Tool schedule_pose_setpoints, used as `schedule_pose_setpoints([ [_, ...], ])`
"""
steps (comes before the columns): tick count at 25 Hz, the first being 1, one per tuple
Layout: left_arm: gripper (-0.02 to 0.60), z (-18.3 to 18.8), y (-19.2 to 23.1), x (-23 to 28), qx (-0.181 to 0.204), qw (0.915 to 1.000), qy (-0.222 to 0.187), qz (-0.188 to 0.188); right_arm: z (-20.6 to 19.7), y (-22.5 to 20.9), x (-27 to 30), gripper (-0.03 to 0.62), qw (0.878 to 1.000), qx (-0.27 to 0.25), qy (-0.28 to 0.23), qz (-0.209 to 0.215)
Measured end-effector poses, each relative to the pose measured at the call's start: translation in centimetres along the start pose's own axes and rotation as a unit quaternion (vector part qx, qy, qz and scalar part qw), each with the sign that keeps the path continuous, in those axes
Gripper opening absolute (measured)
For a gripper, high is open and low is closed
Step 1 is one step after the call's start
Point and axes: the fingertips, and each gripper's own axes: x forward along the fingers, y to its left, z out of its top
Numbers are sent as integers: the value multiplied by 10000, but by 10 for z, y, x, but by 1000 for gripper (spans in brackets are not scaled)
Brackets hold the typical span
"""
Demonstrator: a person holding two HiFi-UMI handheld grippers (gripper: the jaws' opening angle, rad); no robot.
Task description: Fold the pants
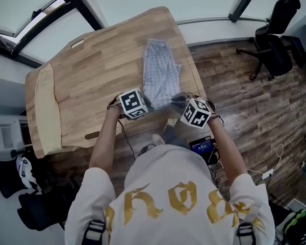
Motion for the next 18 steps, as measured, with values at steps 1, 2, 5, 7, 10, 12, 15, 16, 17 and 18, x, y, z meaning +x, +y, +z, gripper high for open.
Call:
schedule_pose_setpoints([
  [1, 67, -1, -7, 0, 19, 10000, 25, -89, 1, 6, -2, 63, 10000, 9, 12, 28],
  [2, 67, -3, -14, 0, 34, 9998, 54, -194, 3, 12, -5, 63, 10000, 31, 15, 78],
  [5, 67, -10, -40, 0, 129, 9976, 164, -653, 8, 33, -13, 63, 9992, 108, 0, 380],
  [7, 67, -10, -51, 0, 228, 9960, 217, -840, 9, 46, -20, 63, 9982, 113, 52, 588],
  [10, 67, -9, -55, -4, 289, 9959, 210, -834, 12, 52, -28, 63, 9974, 152, 72, 705],
  [12, 67, -6, -54, -9, 280, 9962, 142, -814, 17, 48, -31, 63, 9974, 211, 43, 687],
  [15, 67, -2, -48, -18, 262, 9966, 73, -776, 23, 36, -33, 63, 9975, 238, 52, 663],
  [16, 67, 0, -44, -21, 253, 9967, 78, -764, 26, 31, -34, 64, 9974, 232, 55, 675],
  [17, 67, 1, -41, -25, 251, 9969, 91, -745, 29, 27, -33, 64, 9974, 221, 51, 689],
  [18, 67, 3, -37, -29, 259, 9971, 109, -714, 31, 21, -33, 64, 9973, 209, 45, 696],
])
